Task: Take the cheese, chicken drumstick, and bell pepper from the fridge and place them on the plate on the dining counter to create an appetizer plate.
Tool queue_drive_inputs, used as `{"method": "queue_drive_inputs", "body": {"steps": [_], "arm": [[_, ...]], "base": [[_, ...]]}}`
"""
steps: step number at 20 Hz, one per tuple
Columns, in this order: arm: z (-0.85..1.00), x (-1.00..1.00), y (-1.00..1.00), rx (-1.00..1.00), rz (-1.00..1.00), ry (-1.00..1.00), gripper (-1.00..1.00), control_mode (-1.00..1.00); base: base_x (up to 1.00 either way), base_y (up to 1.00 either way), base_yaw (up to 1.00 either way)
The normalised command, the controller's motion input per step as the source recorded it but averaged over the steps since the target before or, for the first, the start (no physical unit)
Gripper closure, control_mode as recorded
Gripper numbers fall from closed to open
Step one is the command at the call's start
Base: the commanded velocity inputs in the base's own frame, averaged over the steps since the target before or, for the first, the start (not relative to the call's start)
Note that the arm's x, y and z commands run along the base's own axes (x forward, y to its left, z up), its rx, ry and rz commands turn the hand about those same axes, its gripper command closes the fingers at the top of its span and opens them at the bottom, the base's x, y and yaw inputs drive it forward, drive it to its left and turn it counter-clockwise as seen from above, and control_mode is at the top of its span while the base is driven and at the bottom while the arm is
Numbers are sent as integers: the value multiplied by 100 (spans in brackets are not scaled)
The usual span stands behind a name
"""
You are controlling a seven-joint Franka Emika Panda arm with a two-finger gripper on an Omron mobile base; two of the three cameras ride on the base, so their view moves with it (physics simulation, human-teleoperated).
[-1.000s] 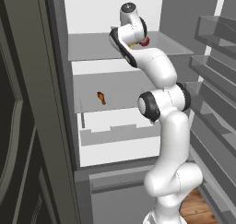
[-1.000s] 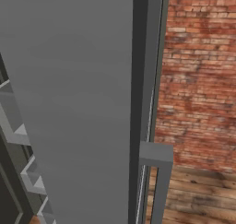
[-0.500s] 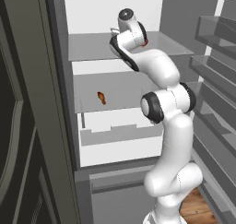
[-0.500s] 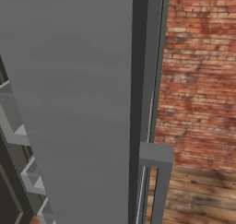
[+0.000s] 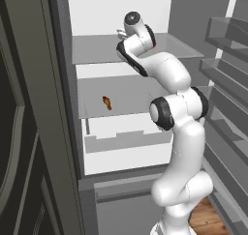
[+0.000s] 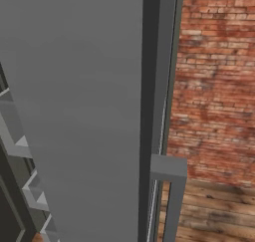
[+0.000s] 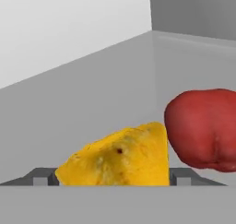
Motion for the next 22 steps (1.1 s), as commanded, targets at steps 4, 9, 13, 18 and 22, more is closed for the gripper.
{"method": "queue_drive_inputs", "body": {"steps": [4,9,13,18,22], "arm": [[-39,-12,-12,0,-4,0,100,-100],[-56,-77,6,0,0,0,100,-100],[-64,-100,15,0,0,-4,100,-100],[-17,-100,1,0,0,-18,100,-100],[0,-100,0,0,0,-10,100,-100]], "base": [[0,0,0],[0,0,0],[0,0,0],[0,0,0],[0,0,0]]}}
